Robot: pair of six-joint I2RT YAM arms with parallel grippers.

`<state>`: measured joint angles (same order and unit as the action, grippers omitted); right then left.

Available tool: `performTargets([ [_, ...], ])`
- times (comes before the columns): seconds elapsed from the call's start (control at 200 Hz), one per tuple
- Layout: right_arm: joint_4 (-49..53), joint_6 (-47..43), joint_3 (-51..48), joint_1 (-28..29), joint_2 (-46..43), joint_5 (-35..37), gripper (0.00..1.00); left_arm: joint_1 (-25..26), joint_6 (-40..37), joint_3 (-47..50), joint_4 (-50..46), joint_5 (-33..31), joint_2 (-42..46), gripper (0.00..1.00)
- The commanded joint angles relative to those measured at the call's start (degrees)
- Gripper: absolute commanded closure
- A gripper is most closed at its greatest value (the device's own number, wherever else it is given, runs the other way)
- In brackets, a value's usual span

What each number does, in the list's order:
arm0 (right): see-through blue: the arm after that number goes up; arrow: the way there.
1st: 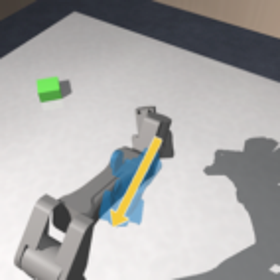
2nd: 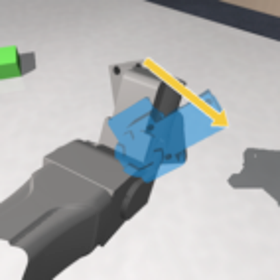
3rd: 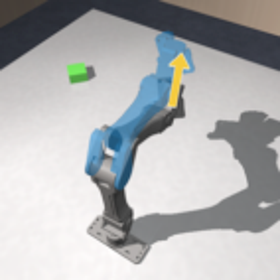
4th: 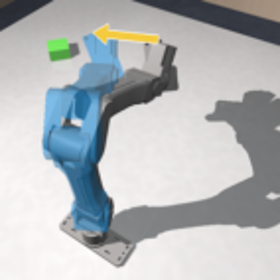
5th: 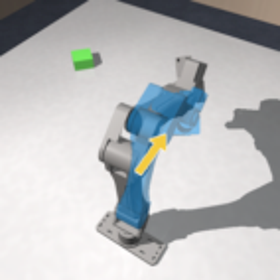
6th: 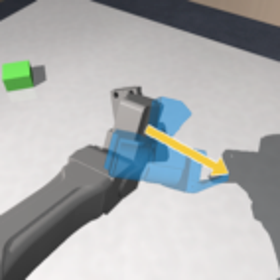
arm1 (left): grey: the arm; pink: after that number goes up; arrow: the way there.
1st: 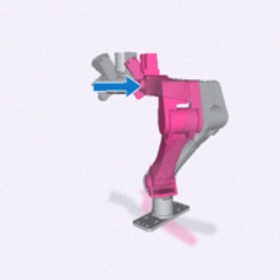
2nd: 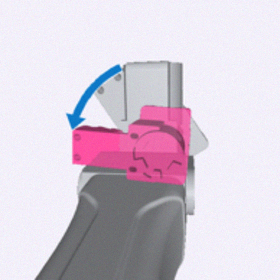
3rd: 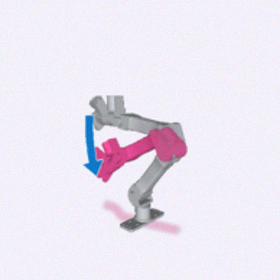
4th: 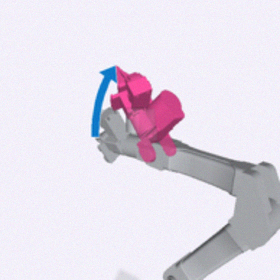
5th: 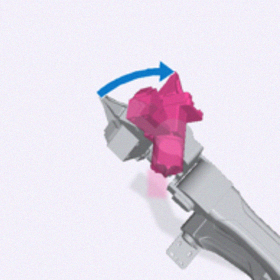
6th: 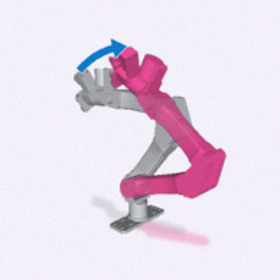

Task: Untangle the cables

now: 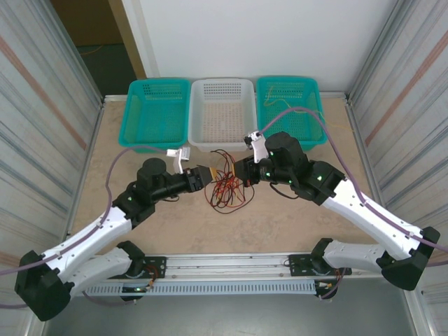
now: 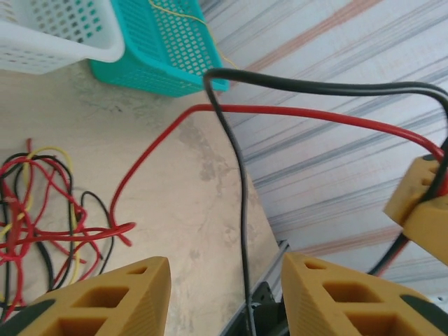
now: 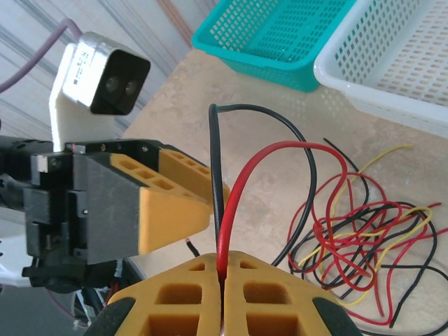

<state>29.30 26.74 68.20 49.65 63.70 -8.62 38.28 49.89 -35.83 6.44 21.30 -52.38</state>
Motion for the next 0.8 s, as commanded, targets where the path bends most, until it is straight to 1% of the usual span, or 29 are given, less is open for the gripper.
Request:
performTargets([
  [0.0,-2.6,0.9,-1.2,0.4,-0.2,-2.5,0.92,-0.6,-2.4,-0.8,-1.4,-5.6,2.8,0.55],
  [0.135,-3.8,1.6,-1.9,0.3,0.4,-5.2,0.92,-2.2,-6.8,-1.6,0.8,-5.3,3.7,0.56],
  [0.261,-4.7,2.3,-2.4,0.3,0.7,-7.4,0.92,-2.2,-15.1,-2.6,1.6,-6.3,4.0,0.55],
  [0.291,-4.9,2.4,-2.6,0.3,0.7,-7.6,0.92,-2.2,-16.8,-2.7,1.6,-6.8,3.8,0.54],
  [0.336,-5.0,2.4,-2.8,0.3,0.7,-8.0,0.92,-2.3,-17.6,-3.0,0.9,-7.8,3.6,0.49],
  [0.376,-5.0,2.5,-3.0,0.2,0.7,-7.8,0.92,-2.9,-15.8,-3.2,0.5,-8.2,3.3,0.43],
  [0.436,-4.8,2.5,-3.3,0.2,0.6,-7.2,0.92,-4.3,-11.1,-2.9,3.4,-5.1,2.8,0.29],
  [0.481,-4.7,2.5,-3.6,0.2,0.7,-6.9,0.92,-4.7,-8.1,-2.9,5.3,-3.4,2.2,0.25],
  [0.586,-4.8,2.7,-3.7,0.0,1.2,-6.8,0.92,-4.5,-2.3,-2.6,8.8,-0.7,0.7,0.23],
  [0.721,-4.6,2.7,-3.5,0.0,2.2,-5.7,0.92,-4.2,5.0,-0.9,12.8,1.2,-1.2,0.29],
  [0.797,-4.1,2.6,-3.4,0.0,2.6,-4.4,0.92,-3.9,8.7,0.9,15.3,1.2,-1.6,0.29],
])
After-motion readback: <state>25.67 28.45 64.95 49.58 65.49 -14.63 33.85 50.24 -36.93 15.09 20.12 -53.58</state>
